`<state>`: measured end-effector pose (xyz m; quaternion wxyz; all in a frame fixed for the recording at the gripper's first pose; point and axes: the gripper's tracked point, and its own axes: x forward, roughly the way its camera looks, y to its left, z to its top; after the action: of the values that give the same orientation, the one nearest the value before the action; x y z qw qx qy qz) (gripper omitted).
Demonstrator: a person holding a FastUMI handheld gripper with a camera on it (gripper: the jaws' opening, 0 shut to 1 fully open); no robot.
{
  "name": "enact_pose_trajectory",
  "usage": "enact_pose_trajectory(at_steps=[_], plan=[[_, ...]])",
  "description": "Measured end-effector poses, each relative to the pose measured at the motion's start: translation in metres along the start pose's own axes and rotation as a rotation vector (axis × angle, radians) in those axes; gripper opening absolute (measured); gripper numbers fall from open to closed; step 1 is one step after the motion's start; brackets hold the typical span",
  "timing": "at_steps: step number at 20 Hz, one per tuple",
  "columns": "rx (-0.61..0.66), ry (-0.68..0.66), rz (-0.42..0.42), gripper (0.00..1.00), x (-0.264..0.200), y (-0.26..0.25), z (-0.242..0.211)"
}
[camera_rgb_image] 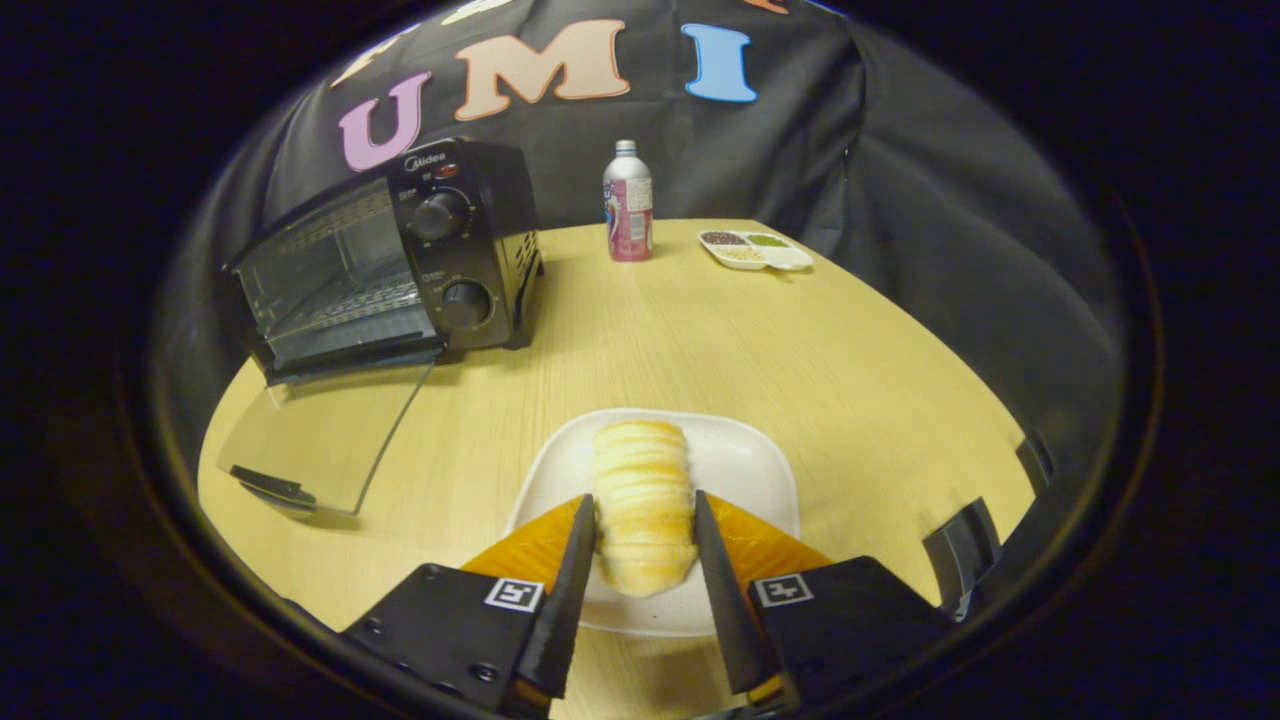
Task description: Open the toaster oven, put the food inside, and close the toaster oven door.
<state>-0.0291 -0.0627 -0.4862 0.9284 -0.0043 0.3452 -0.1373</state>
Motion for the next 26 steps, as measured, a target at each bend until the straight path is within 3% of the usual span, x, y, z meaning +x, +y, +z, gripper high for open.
enact_pose_trajectory(at_steps=[1,6,14,19,21,26], plan=[[-0.010,-0.005,-0.008,0.57,0.000,0.000,0.001],[-0.020,-0.036,-0.010,0.56,-0.015,0.013,0.007],[0.113,-0.169,0.347,0.55,-0.080,0.137,0.053],[0.268,-0.171,0.527,0.55,-0.080,0.215,0.084],[0.355,-0.166,0.564,0.55,-0.071,0.237,0.101],[0.554,-0.168,0.542,0.55,-0.027,0.262,0.146]])
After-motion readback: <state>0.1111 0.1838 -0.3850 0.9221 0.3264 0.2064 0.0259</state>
